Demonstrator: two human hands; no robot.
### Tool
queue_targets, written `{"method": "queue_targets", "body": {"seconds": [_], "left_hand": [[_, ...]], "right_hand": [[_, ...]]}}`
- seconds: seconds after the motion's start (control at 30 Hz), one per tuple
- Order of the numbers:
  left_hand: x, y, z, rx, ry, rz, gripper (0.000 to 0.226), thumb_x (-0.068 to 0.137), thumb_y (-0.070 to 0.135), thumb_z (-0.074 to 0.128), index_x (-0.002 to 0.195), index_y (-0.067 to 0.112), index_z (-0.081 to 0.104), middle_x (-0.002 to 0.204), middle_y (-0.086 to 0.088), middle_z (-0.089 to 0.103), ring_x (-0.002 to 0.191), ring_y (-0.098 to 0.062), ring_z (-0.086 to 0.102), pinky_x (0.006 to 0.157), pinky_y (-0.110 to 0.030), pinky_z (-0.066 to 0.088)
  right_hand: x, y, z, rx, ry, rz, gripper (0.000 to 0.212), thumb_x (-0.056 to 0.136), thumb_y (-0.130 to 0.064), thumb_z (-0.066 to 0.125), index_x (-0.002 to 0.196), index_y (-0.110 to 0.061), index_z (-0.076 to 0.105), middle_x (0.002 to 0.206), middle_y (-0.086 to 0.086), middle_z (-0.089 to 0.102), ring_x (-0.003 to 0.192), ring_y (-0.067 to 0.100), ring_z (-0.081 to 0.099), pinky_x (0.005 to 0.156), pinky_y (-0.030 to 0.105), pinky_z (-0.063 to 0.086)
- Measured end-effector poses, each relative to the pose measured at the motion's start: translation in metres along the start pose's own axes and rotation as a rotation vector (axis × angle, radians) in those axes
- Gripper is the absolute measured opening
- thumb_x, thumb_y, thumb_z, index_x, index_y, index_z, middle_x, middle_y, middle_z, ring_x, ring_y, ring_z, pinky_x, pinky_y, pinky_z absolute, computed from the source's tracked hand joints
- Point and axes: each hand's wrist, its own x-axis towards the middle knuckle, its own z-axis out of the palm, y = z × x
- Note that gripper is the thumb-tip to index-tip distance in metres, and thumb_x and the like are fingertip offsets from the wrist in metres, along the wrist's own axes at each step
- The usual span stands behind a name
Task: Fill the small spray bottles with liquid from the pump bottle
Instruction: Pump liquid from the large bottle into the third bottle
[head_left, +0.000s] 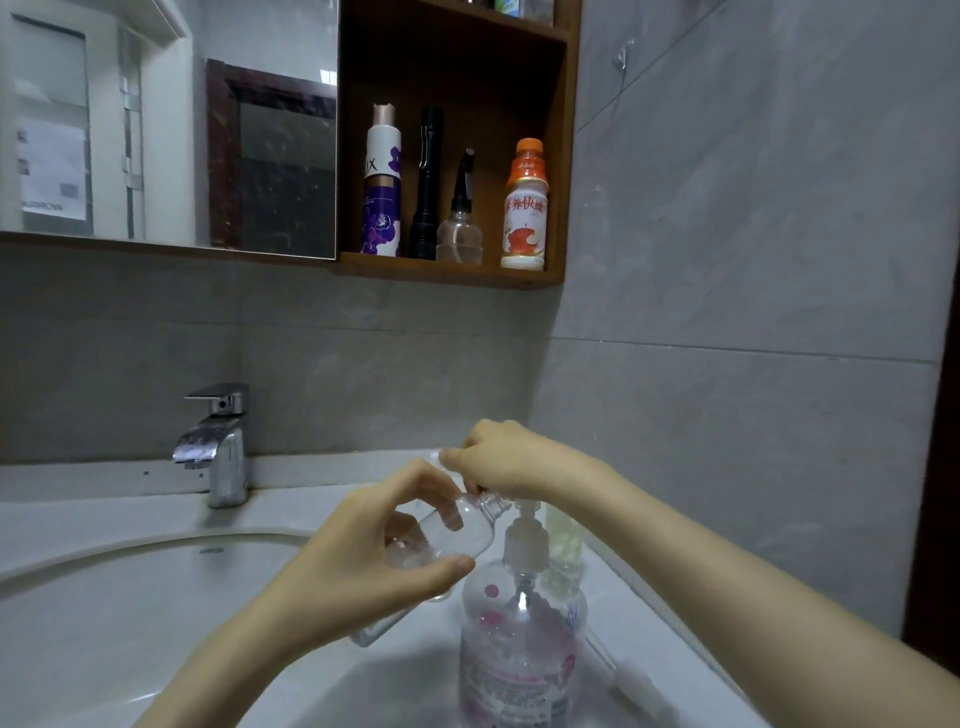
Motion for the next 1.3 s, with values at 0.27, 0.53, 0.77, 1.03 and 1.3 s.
{"method": "queue_targets", "body": {"seconds": [0.27,0.53,0.77,1.03,1.3], "left_hand": [[0.001,-0.004,0.002,0.011,-0.018,-0.015,0.033,0.061,0.044,0.07,0.089,0.038,0.054,0.095,0.012,0.064,0.06,-0.018,0.06,0.061,-0.03,0.047],[-0.001,0.001,0.002,-0.017,-0.003,-0.017,0.033,0.062,0.044,0.07,0.089,0.037,0.054,0.095,0.012,0.063,0.057,-0.014,0.059,0.059,-0.026,0.047],[-0.001,-0.003,0.003,0.019,-0.017,-0.009,0.034,0.061,0.04,0.07,0.09,0.036,0.053,0.095,0.011,0.062,0.06,-0.025,0.059,0.059,-0.03,0.047],[0.0,-0.001,0.004,0.0,0.009,0.009,0.033,0.062,0.043,0.071,0.089,0.039,0.054,0.095,0.012,0.062,0.058,-0.022,0.059,0.057,-0.021,0.045],[0.0,-0.002,0.007,0.012,-0.021,-0.029,0.034,0.06,0.042,0.069,0.088,0.039,0.051,0.095,0.014,0.061,0.055,-0.01,0.055,0.055,-0.018,0.04]], "right_hand": [[-0.011,0.0,0.004,0.08,-0.057,0.023,0.038,0.102,-0.019,0.026,0.112,0.002,0.056,0.117,0.021,0.054,0.088,0.027,0.044,0.075,0.031,0.035],[-0.007,-0.001,0.0,0.016,-0.01,0.006,0.039,0.098,-0.038,0.033,0.084,-0.008,0.054,0.094,0.012,0.054,0.073,0.026,0.05,0.061,0.03,0.038],[-0.008,0.0,0.007,0.043,-0.067,0.01,0.039,0.102,-0.02,0.023,0.111,0.0,0.056,0.121,0.02,0.055,0.099,0.032,0.052,0.086,0.037,0.042],[-0.003,0.001,0.001,0.01,-0.029,0.025,0.037,0.097,-0.04,0.033,0.092,-0.009,0.053,0.096,0.012,0.055,0.079,0.028,0.051,0.062,0.03,0.039],[-0.012,-0.001,0.002,0.045,-0.08,-0.001,0.034,0.102,-0.017,0.026,0.111,0.0,0.054,0.094,0.014,0.048,0.084,0.026,0.047,0.066,0.029,0.037]]}}
